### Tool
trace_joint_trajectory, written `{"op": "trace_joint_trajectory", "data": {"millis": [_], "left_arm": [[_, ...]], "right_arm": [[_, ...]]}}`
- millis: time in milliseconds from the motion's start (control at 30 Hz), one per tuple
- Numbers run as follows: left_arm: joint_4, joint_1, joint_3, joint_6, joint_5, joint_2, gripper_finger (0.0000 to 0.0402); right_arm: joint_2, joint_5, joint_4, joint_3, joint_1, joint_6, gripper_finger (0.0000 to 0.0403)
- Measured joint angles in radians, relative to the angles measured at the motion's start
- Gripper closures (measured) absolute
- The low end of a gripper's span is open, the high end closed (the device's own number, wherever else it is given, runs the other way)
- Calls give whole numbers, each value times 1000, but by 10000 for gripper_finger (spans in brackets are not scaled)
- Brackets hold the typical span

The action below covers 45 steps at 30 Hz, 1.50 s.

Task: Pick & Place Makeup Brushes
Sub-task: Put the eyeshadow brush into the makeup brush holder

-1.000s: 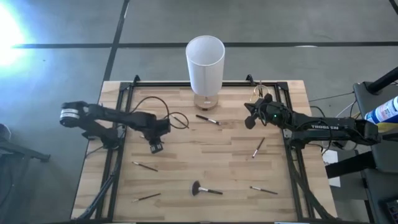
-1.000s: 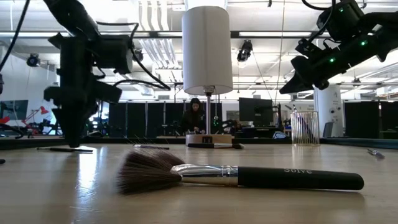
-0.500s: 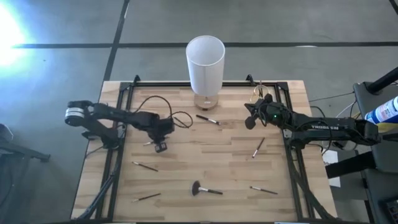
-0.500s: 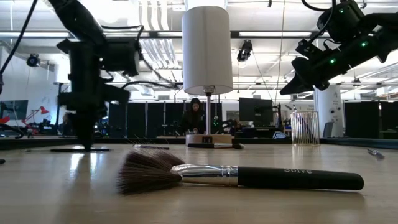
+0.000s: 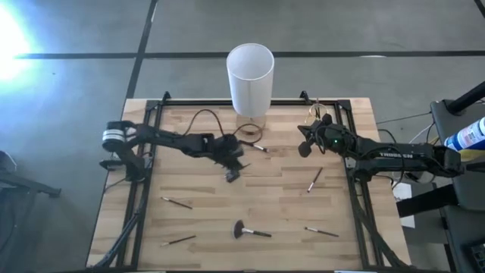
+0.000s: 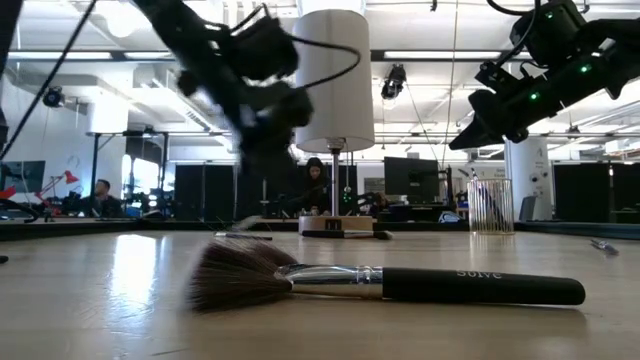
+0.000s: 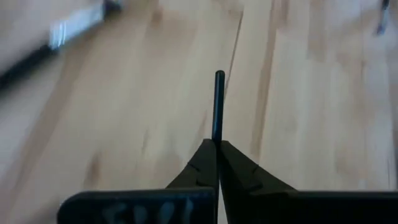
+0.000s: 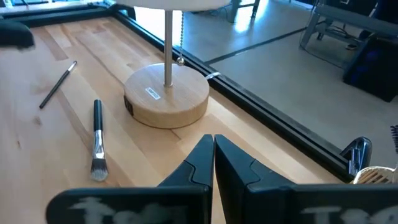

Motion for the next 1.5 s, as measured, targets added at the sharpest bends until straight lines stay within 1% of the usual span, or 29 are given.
{"op": "trace_joint_trajectory", "data": {"millis": [133, 267, 367, 500, 633, 800, 900, 967, 1067, 1167, 1267, 1500], "left_arm": [[81, -2, 85, 33, 22, 137, 401], [83, -3, 200, 72, 24, 262, 399], [56, -4, 273, 97, 23, 332, 399], [2, -7, 339, 112, 25, 376, 399], [-70, -10, 344, 138, 24, 357, 396], [-193, -14, 299, 169, 23, 232, 363], [-225, -23, 208, 170, 23, 138, 343], [-219, -36, 134, 169, 25, 79, 334], [-133, -68, 30, 164, 33, 7, 327], [-13, -111, -56, 141, 34, -11, 326], [67, -156, -86, 130, 21, -4, 326], [87, -203, -98, 119, -62, 55, 326]], "right_arm": [[-9, -1, -4, 0, 0, 0, 394], [-17, -1, -5, 0, 0, -4, 394], [-21, -1, -5, 0, 0, -3, 394], [-22, -9, -12, 0, 6, -3, 394], [-22, -11, -21, 0, 26, 0, 394], [-22, -12, -24, 0, 51, 3, 394], [-22, -12, -23, 0, 62, 19, 394], [-22, -11, -23, 0, 70, 20, 394], [-22, -11, -20, 0, 76, 23, 394], [-22, -9, -20, 0, 77, 25, 394], [-22, -8, -19, 0, 77, 27, 394], [-22, -8, -18, 0, 78, 27, 394]]}}
